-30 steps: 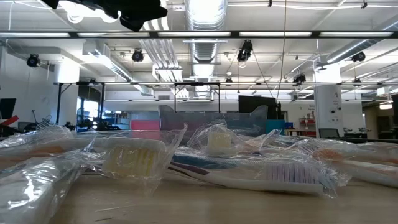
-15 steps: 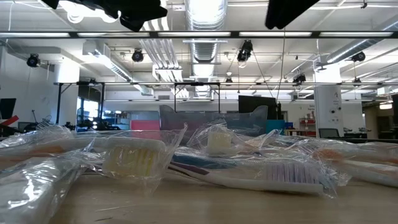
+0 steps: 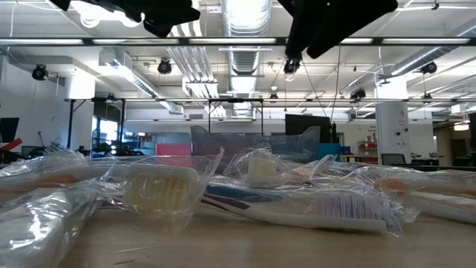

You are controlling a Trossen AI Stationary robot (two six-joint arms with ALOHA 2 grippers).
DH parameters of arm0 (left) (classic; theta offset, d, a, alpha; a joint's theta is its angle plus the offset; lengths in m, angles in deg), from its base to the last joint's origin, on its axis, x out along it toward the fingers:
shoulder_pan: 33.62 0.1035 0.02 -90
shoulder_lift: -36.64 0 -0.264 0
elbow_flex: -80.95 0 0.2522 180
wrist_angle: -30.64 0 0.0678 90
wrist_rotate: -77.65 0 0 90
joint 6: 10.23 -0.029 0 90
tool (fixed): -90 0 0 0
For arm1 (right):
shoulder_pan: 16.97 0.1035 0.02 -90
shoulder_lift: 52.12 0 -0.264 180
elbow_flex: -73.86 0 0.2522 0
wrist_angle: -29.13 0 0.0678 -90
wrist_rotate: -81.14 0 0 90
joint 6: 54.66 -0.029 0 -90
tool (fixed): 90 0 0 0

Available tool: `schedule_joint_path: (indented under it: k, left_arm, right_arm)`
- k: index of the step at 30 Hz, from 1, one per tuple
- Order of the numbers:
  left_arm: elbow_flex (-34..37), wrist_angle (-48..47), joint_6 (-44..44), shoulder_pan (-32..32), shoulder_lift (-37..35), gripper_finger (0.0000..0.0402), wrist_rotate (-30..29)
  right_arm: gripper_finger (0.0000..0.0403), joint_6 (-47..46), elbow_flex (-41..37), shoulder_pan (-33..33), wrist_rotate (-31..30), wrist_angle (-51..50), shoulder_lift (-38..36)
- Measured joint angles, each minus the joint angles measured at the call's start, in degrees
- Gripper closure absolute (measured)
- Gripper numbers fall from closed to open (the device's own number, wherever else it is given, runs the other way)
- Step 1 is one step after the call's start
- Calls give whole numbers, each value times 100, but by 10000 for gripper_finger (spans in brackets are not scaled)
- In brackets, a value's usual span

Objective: Pick & Place Toothbrushes
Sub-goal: Put the orange toothbrush into the blue bin

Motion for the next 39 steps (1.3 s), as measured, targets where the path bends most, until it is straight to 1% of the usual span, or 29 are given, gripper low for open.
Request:
schedule_joint_path:
  k: [6, 9, 13, 25, 31, 33, 39]
  left_arm:
    - [0, -1, 0, 0, 0, 239, 0]
    - [0, -1, 0, 0, 0, 239, 1]
    - [0, -1, 0, 0, 0, 239, 0]
    - [0, -2, 0, 0, 0, 239, 0]
    - [0, 0, 0, -1, 0, 239, 0]
    - [0, 0, 0, 0, 0, 239, 0]
    - [0, -38, 0, -1, -2, 239, 1]
  right_arm:
    - [226, 259, -425, -2, 2, 738, 0]
    - [221, 262, -592, -13, -1, 867, 0]
    - [218, 264, -950, -48, 0, 1377, -4]
    - [235, 220, -1981, -167, 7, 2730, -4]
    - [221, 36, -2197, -227, 159, 2895, 9]
    - [216, 8, -2206, -225, 168, 3014, 94]
    - [206, -7, -2128, -238, 265, 2967, 431]
